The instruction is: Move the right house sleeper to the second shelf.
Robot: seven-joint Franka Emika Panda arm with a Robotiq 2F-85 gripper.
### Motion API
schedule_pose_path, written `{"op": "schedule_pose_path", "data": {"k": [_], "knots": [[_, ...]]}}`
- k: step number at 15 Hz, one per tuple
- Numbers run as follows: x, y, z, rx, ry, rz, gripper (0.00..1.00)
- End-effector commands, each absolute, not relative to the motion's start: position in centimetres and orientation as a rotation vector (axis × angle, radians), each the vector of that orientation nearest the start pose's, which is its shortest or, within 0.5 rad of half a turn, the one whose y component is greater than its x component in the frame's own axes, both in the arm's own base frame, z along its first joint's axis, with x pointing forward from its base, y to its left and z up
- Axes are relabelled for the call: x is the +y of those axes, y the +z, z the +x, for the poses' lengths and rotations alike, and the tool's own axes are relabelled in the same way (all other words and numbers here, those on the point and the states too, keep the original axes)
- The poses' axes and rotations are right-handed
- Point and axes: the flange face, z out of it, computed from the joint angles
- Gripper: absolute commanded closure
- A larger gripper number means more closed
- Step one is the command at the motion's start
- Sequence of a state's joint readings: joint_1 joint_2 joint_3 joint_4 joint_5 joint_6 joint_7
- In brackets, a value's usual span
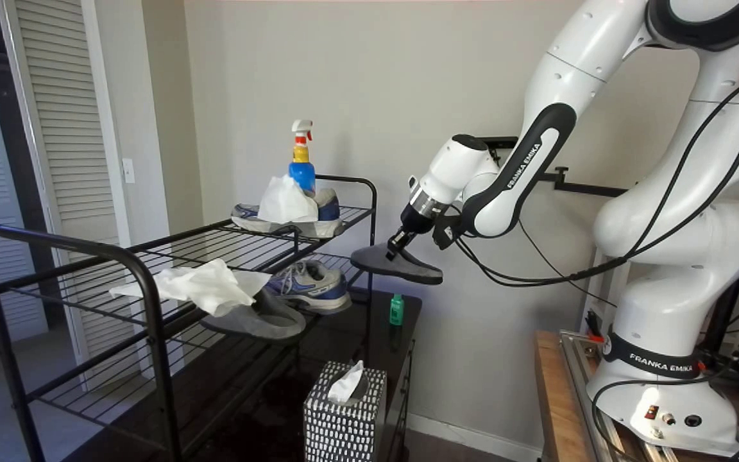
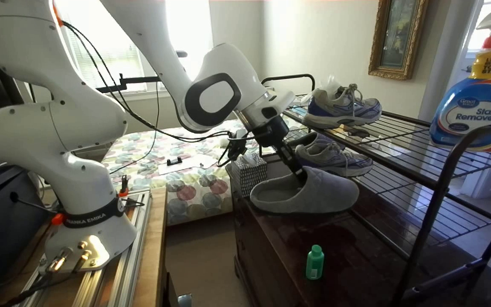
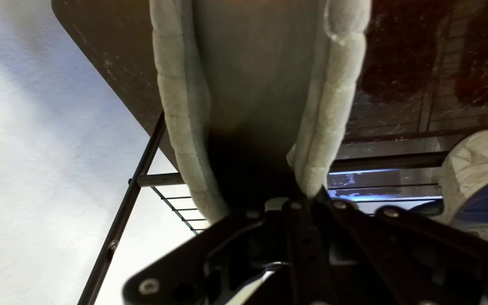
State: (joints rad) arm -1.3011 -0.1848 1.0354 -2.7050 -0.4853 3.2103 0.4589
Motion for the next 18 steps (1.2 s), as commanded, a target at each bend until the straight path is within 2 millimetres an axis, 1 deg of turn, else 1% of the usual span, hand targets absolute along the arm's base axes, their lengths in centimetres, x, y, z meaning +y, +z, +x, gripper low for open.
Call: {"op": "schedule_pose_path", "data": {"k": [1,4,6,7,8,12,13,18], "knots": [[-7.4,31.5,43.8,0.373,-1.008,-3.186,0.99],[-6.7,30.9,44.3,0.39,-1.034,-3.177,0.99],[-6.2,30.1,45.0,0.395,-0.987,-3.208,0.99],[-6.5,30.2,44.3,0.357,-0.972,-3.182,0.99],[-6.3,30.1,44.4,0.352,-0.968,-3.186,0.95],[-6.6,30.1,44.3,0.361,-0.968,-3.183,0.95],[-6.6,30.1,44.3,0.362,-0.968,-3.183,0.99],[-6.1,32.1,46.3,0.29,-1.165,-3.161,0.99]]}}
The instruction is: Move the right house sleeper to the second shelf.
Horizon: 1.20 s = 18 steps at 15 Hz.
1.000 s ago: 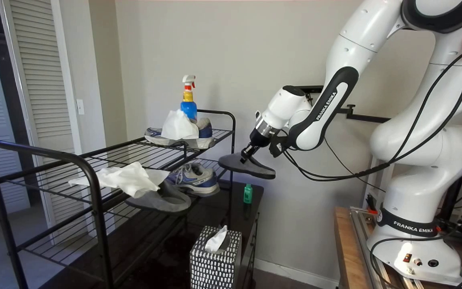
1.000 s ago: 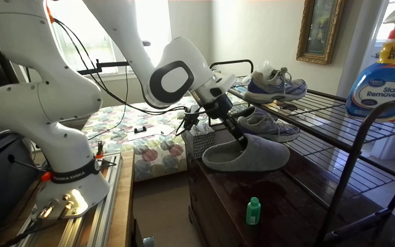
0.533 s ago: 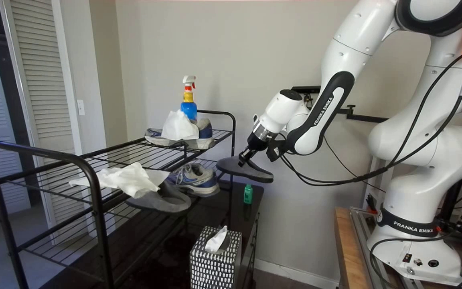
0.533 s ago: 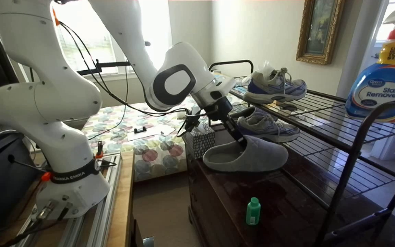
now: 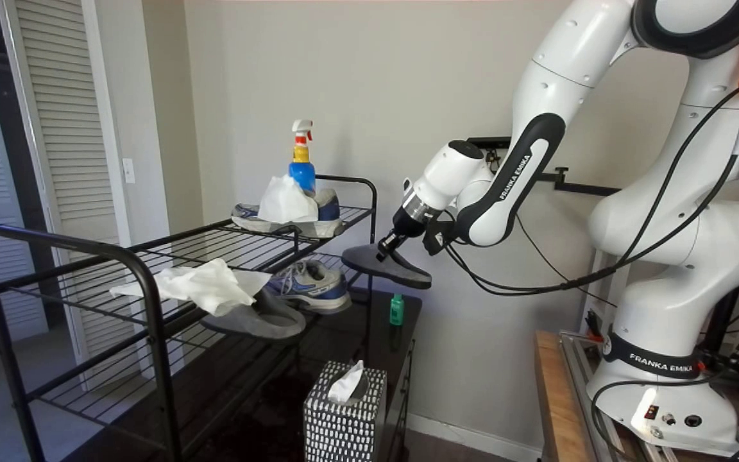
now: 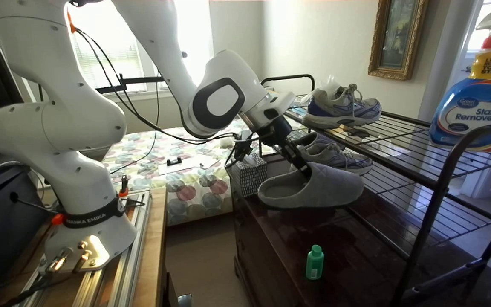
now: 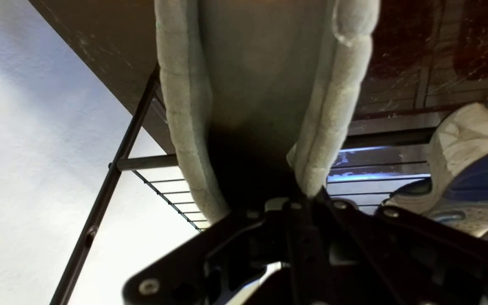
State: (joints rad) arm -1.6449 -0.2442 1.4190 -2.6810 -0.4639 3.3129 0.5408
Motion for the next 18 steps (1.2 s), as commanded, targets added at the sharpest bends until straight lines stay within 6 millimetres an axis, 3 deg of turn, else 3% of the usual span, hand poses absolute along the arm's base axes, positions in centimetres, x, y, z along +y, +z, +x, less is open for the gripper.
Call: {"op": "schedule_pose_path", "data": {"k": [1,5,11,14,18], "knots": [[-6.0,32.4,46.8,0.272,-1.193,-3.153,0.99],[-5.6,31.9,48.3,0.225,-1.239,-3.143,0.99],[-5.0,28.8,49.8,0.186,-1.242,-3.135,0.99],[-4.9,27.0,51.3,0.172,-1.268,-3.138,0.99],[-4.7,26.1,54.3,0.149,-1.331,-3.136,0.99]]}}
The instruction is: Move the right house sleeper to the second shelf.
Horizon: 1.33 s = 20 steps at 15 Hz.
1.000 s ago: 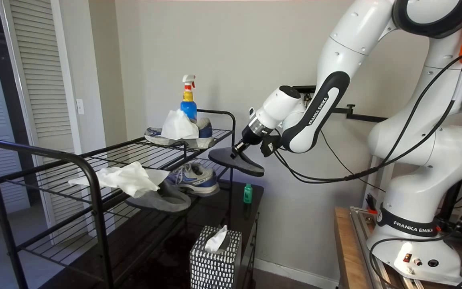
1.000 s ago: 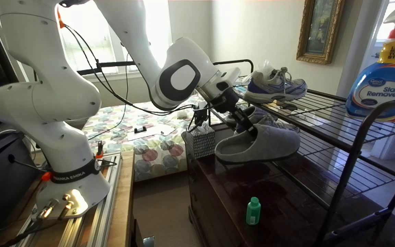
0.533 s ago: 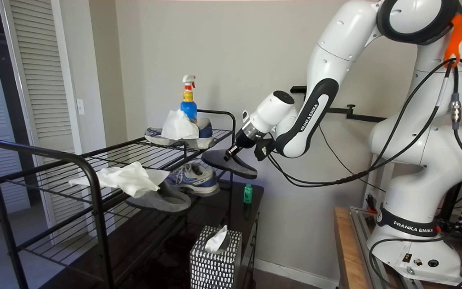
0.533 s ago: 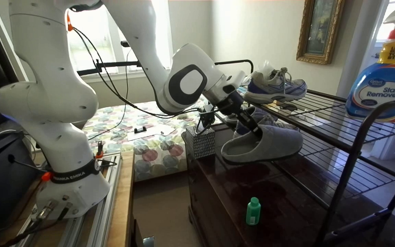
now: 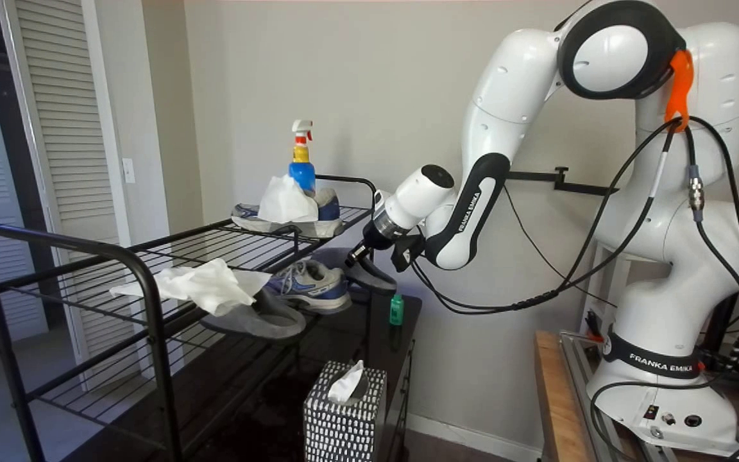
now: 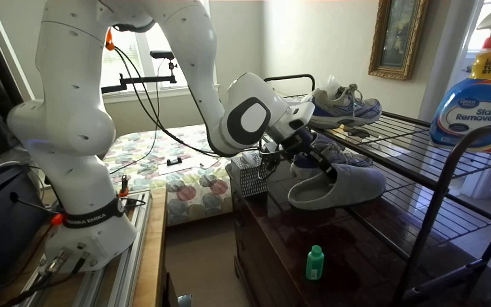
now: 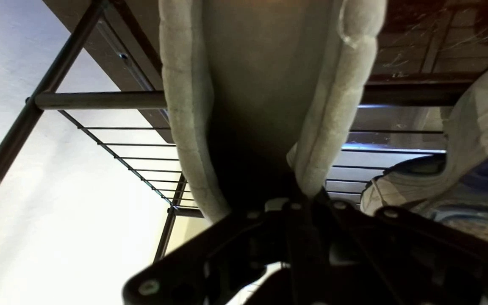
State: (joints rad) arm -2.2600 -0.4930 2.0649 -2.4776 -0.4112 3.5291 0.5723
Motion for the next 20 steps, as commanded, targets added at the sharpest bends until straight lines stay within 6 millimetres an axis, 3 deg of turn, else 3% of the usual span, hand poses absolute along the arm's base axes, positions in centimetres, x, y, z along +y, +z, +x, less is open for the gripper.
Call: {"op": "schedule_pose_path", "data": {"k": [1,5,9,10,12,16,20], "knots": [[-4.6,26.2,55.0,0.151,-1.351,-3.14,0.99],[-5.0,26.7,57.2,0.202,-1.437,-3.125,0.99],[-5.0,26.5,58.1,0.212,-1.452,-3.12,0.99],[-5.0,26.5,58.3,0.208,-1.447,-3.119,0.7],[-4.9,26.7,58.3,0.2,-1.445,-3.112,0.64],[-4.5,27.6,57.6,0.164,-1.377,-3.08,0.39],[-3.9,29.0,55.7,0.1,-1.301,-3.072,0.13]]}}
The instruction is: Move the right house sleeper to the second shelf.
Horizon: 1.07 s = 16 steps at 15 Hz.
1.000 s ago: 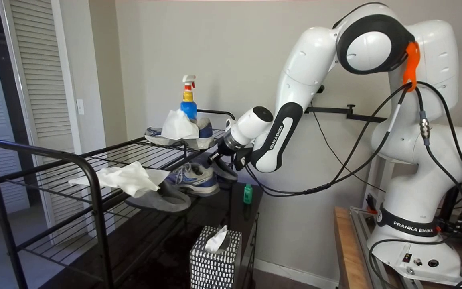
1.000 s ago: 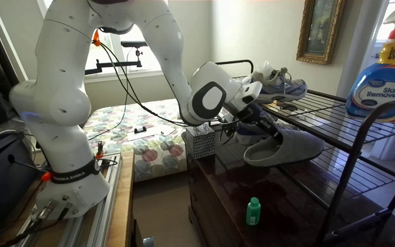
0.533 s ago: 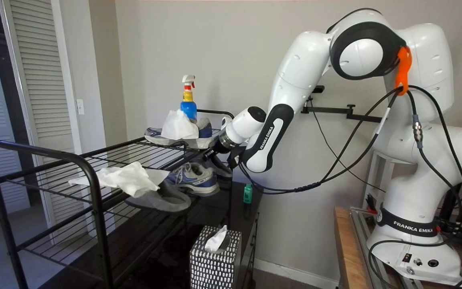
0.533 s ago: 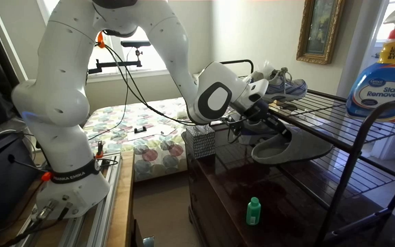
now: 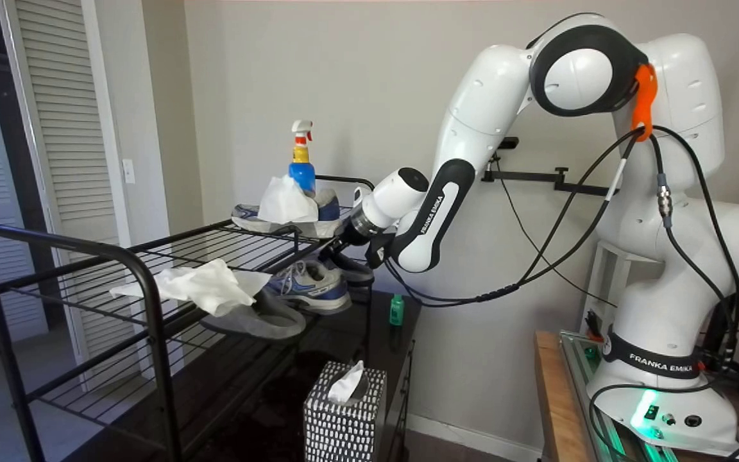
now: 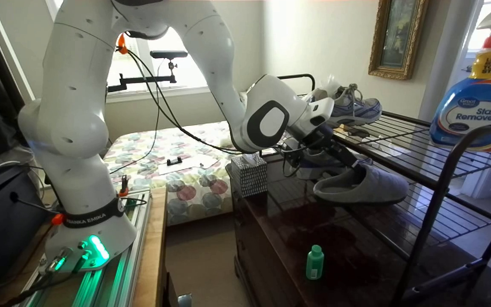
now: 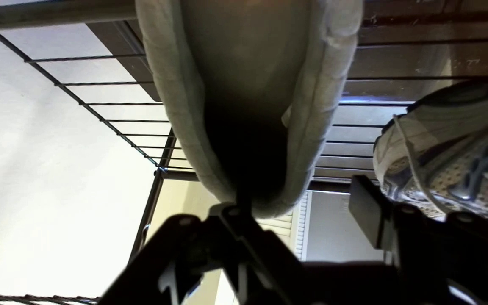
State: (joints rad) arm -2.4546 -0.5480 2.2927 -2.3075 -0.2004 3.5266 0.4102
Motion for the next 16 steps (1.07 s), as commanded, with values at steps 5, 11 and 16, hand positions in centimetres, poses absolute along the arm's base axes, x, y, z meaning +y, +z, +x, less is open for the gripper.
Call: {"op": "schedule_pose_path", "data": {"k": [5,11,16], "knots": [[-2.2,30.9,50.9,-0.096,-1.053,-3.099,0.0],[-4.0,32.9,45.8,-0.174,-0.618,-3.165,0.0],[-4.5,34.9,46.3,-0.303,-0.54,-3.125,0.0]]}}
